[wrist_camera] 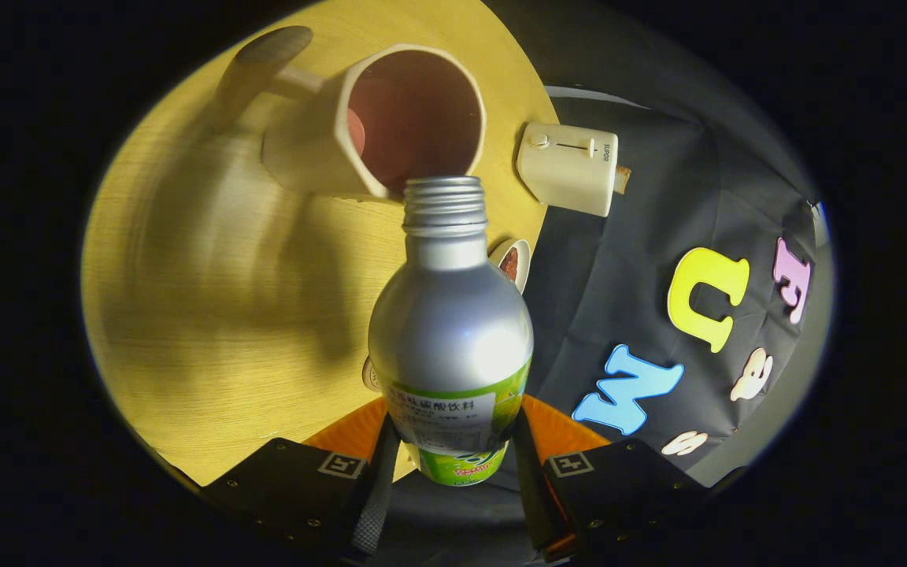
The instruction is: Take the bottle from table, then pour the juice into the cup, finally place the bottle on the coaster
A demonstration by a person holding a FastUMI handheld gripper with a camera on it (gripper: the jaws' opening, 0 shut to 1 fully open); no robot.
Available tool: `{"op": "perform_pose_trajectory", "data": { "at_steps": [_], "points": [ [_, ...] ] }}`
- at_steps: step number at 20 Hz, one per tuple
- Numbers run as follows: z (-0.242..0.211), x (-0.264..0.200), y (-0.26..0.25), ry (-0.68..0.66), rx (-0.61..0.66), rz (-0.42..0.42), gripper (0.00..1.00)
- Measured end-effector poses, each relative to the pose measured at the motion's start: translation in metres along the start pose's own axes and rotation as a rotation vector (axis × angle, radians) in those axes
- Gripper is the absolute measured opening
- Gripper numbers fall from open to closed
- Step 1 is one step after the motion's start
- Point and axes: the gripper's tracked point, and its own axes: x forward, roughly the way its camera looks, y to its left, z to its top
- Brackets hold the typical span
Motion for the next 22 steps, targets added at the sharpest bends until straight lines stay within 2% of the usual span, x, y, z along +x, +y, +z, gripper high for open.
{"op": "perform_pose_trajectory", "data": {
  "at_steps": [7, 22],
  "points": [
    [-0.006, -0.005, -0.009, 0.014, -0.059, -0.012, 0.69],
    [-0.006, -0.007, -0.013, 0.015, -0.1, -0.012, 0.69]
  ]
}}
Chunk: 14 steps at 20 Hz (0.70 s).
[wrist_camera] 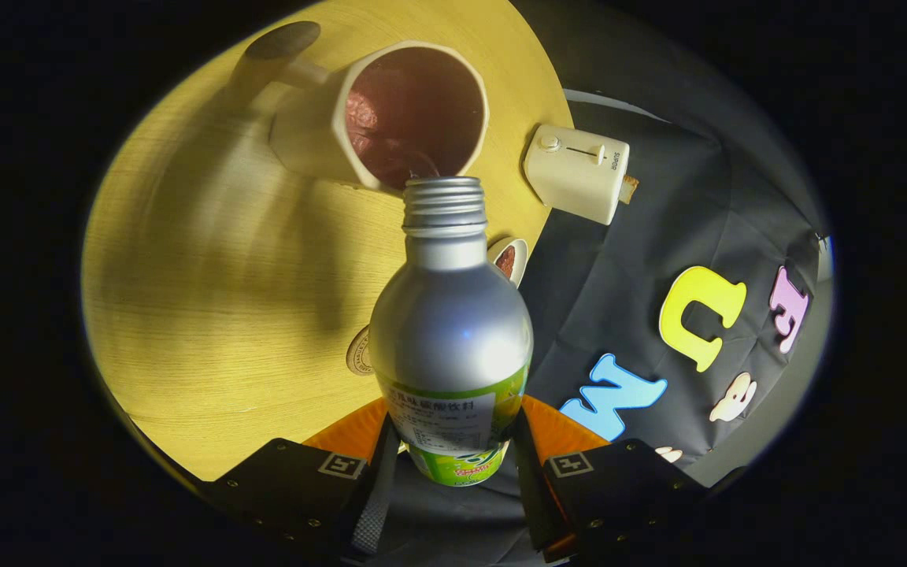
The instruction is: Take the bottle from table, then pour the juice into the cup, finally place the bottle on the coaster
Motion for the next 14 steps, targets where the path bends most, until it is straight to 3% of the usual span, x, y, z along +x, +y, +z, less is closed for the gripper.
{"op": "perform_pose_trajectory", "data": {
  "at_steps": [14],
  "points": [
    [0.0003, 0.0002, -0.0096, 0.009, -0.098, 0.005, 0.69]
  ]
}}
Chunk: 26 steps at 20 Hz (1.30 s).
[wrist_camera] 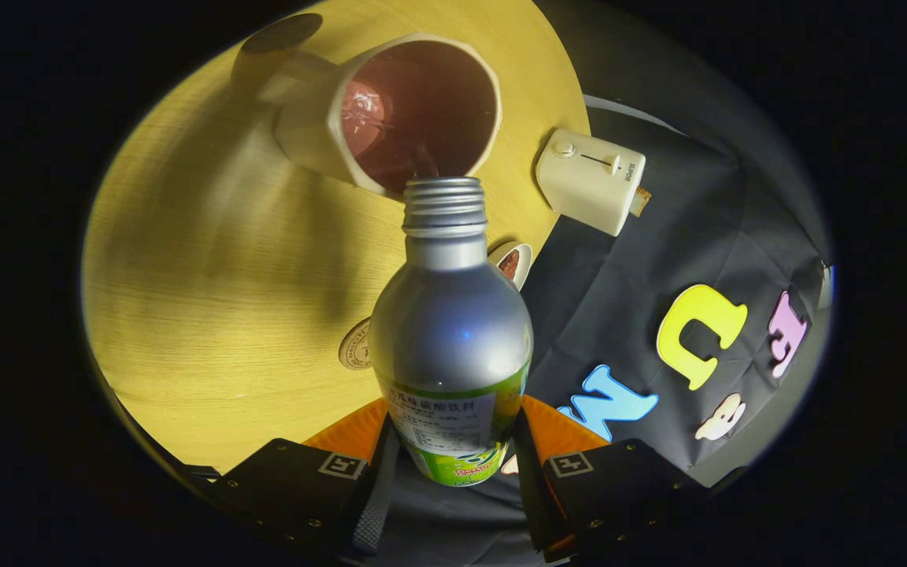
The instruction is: Take the bottle from table, then pour the juice into the cup, finally place the bottle on the coaster
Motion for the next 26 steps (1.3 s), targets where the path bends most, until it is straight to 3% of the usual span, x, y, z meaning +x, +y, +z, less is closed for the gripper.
{"op": "perform_pose_trajectory", "data": {
  "at_steps": [26],
  "points": [
    [-0.003, -0.004, -0.012, 0.052, -0.157, 0.0, 0.69]
  ]
}}
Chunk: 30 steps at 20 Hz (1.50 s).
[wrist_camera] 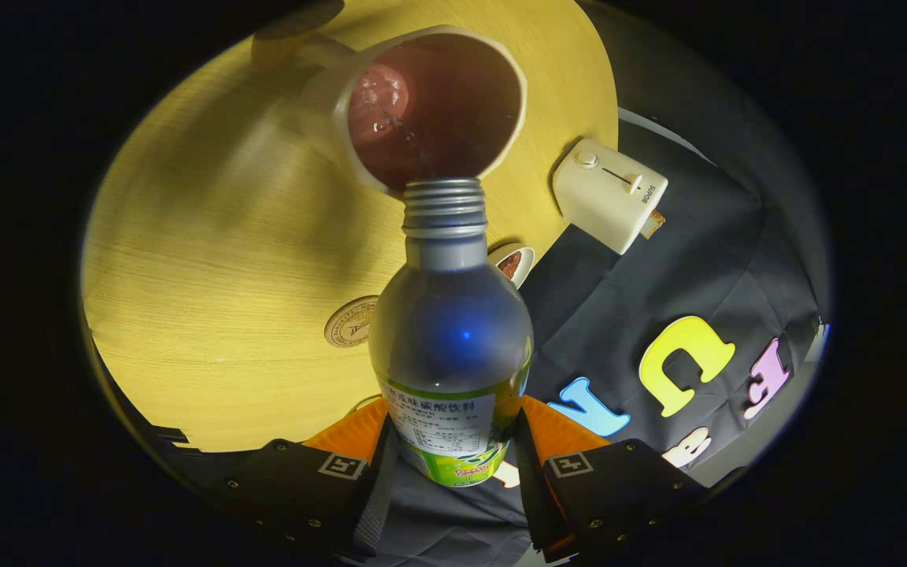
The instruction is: Take the bottle from table, then pour the juice into the cup, finally place the bottle on the coaster
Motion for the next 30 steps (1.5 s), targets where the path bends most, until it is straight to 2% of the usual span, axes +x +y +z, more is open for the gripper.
{"op": "perform_pose_trajectory", "data": {
  "at_steps": [15, 30],
  "points": [
    [-0.003, -0.006, -0.009, 0.008, -0.055, -0.028, 0.69],
    [-0.007, -0.005, -0.01, 0.006, -0.022, -0.023, 0.69]
  ]
}}
